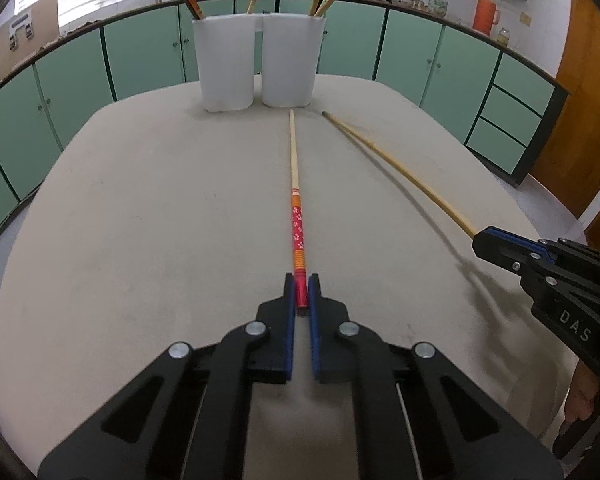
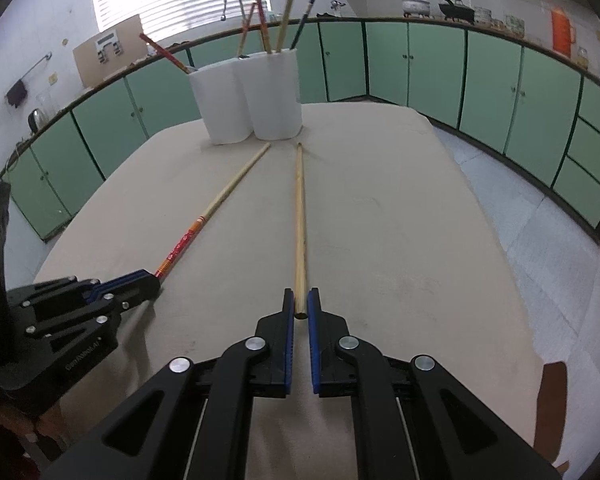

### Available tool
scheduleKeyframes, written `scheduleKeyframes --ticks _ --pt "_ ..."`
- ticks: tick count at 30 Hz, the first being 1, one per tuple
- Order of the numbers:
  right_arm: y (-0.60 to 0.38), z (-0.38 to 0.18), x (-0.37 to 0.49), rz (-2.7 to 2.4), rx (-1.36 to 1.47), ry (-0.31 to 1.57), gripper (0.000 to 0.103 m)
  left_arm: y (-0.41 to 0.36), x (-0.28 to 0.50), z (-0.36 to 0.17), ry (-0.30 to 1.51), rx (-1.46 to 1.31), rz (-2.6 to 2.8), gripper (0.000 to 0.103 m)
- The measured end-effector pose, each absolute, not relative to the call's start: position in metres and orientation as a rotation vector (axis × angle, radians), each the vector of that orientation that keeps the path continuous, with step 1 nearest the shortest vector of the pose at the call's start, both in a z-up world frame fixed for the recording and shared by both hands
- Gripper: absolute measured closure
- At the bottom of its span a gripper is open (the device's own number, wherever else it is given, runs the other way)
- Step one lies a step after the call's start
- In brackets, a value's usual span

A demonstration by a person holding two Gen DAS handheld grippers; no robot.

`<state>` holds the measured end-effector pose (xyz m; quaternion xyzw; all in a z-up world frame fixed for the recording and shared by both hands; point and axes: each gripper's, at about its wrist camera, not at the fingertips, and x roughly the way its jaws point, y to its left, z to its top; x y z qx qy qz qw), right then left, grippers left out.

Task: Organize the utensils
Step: 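Carry both chopsticks over the white holder and open both tools to drop them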

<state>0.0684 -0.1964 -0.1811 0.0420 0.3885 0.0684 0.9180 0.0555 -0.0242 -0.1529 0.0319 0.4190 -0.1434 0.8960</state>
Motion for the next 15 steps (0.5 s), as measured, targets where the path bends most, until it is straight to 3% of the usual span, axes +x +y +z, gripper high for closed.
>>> scheduleKeyframes --ticks 15 --pt "-0.201 -0.099 0.064 0.194 0.026 0.627 0.096 -0.009 0.039 -0.043 0.593 0.097 -0.285 0.098"
